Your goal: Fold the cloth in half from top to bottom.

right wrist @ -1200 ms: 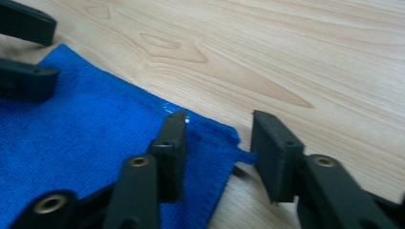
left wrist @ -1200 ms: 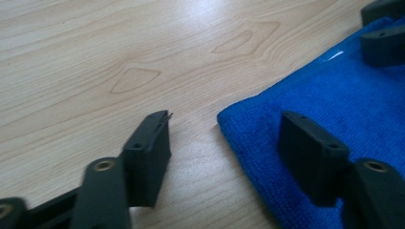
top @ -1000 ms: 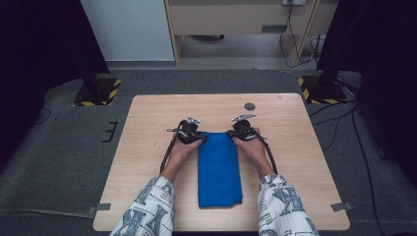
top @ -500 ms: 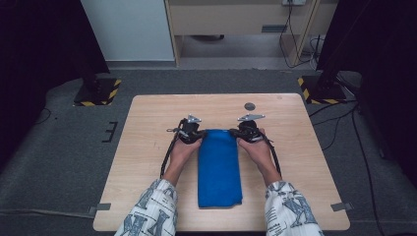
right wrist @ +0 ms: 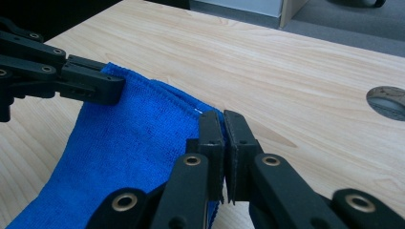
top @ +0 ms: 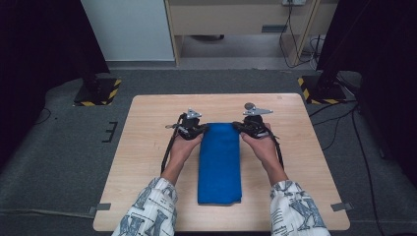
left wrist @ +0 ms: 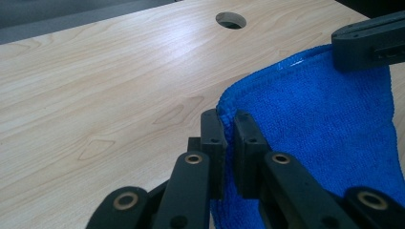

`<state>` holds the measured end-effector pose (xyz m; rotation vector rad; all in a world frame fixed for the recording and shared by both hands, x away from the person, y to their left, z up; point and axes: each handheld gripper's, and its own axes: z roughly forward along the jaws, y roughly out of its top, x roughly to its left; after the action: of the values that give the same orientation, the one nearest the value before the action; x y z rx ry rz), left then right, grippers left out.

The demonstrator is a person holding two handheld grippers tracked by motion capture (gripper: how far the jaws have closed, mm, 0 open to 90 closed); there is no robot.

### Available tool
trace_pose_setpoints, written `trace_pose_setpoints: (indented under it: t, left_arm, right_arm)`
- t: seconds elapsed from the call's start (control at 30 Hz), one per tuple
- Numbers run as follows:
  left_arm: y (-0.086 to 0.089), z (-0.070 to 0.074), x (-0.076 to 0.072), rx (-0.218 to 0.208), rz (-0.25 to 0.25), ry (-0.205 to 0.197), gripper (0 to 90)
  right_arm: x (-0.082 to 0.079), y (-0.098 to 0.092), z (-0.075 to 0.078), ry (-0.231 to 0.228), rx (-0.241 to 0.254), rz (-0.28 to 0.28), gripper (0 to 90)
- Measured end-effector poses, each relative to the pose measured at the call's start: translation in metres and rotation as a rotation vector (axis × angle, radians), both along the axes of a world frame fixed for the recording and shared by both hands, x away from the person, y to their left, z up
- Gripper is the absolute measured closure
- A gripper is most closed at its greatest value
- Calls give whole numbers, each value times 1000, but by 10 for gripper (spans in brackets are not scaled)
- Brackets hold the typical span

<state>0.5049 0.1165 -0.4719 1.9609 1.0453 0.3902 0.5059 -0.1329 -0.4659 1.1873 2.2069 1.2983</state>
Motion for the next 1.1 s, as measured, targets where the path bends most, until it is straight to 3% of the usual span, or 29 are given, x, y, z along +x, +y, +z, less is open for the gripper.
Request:
trace_pose_setpoints:
  t: [0.4, 0.83, 1.1]
  left_arm:
    - [2, 5, 0, -21, 9, -15, 842]
    - [9, 24, 5, -30, 25, -60, 845]
    - [8, 30, 11, -31, 25, -64, 848]
  right_arm:
    - [3, 1, 4, -5, -3, -2, 873]
    - [10, 10, 23, -37, -11, -2, 873]
    - [17, 10, 31, -48, -22, -8, 873]
